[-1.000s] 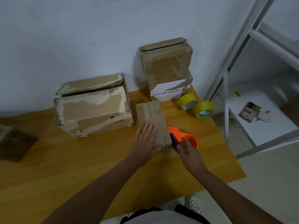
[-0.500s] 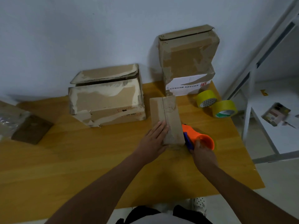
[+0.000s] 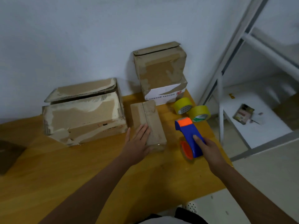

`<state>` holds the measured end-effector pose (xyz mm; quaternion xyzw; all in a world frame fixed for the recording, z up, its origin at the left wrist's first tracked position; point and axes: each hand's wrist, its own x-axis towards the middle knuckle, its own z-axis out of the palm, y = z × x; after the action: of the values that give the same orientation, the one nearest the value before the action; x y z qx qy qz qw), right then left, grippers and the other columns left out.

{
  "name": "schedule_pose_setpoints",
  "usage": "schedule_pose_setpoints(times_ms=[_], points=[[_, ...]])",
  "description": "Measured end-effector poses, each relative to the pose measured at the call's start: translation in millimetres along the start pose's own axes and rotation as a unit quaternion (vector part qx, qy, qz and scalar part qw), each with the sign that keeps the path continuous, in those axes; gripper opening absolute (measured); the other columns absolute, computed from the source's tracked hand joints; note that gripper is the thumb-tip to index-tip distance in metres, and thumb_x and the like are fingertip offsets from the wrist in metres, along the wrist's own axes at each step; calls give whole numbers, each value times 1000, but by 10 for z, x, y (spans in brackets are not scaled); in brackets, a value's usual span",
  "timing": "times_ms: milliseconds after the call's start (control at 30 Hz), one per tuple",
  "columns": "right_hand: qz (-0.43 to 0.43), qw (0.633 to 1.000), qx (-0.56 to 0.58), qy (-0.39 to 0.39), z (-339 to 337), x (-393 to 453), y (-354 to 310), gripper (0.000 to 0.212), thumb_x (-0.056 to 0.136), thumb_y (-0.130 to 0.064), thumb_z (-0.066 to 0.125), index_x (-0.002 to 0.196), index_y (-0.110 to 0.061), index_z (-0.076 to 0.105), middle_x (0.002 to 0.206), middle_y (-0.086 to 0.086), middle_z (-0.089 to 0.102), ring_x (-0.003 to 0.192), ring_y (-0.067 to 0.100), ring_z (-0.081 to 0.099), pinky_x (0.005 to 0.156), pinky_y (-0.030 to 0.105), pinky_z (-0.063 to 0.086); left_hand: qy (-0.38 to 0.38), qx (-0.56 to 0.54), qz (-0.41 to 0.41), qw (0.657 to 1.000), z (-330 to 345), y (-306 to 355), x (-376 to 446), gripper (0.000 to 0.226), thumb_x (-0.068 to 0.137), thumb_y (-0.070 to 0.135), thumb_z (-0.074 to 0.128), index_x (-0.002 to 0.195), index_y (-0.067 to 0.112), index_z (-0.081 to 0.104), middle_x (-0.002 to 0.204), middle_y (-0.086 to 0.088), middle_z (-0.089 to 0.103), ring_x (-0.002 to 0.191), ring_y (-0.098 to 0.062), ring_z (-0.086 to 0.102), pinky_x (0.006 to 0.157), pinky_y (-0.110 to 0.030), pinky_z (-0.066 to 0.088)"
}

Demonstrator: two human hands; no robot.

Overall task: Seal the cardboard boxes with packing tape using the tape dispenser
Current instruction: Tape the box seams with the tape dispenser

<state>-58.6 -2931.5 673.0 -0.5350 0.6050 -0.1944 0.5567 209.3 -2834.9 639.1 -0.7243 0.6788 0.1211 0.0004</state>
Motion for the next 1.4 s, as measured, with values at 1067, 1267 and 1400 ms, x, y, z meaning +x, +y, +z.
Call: schedule_pose_setpoints(times_ms=[1067,1267,1400], points=[[-215,969,-117,-42,37,-449,-487,18,90,-46,60,81,-31,58,72,-7,66,63,0,63,49,12,44,19,-655,-227,721,-800,500,28,11,98,10,59,99,9,70,91,-6,70,80,-10,64,68,-19,53],[-206,964,-104,-133,80,-477,-538,34,89,-50,57,115,-28,63,98,-9,72,81,4,69,68,26,59,64,-617,-224,751,-710,375,-77,13,98,11,59,100,4,69,94,-9,70,84,-13,64,66,-20,52],[-181,961,-110,-177,96,-458,-586,26,92,-46,59,113,-31,63,97,-11,71,81,3,69,67,20,56,84,-591,-221,771,-664,326,-116,14,98,9,57,95,5,70,88,-7,69,74,-3,63,62,-14,50]])
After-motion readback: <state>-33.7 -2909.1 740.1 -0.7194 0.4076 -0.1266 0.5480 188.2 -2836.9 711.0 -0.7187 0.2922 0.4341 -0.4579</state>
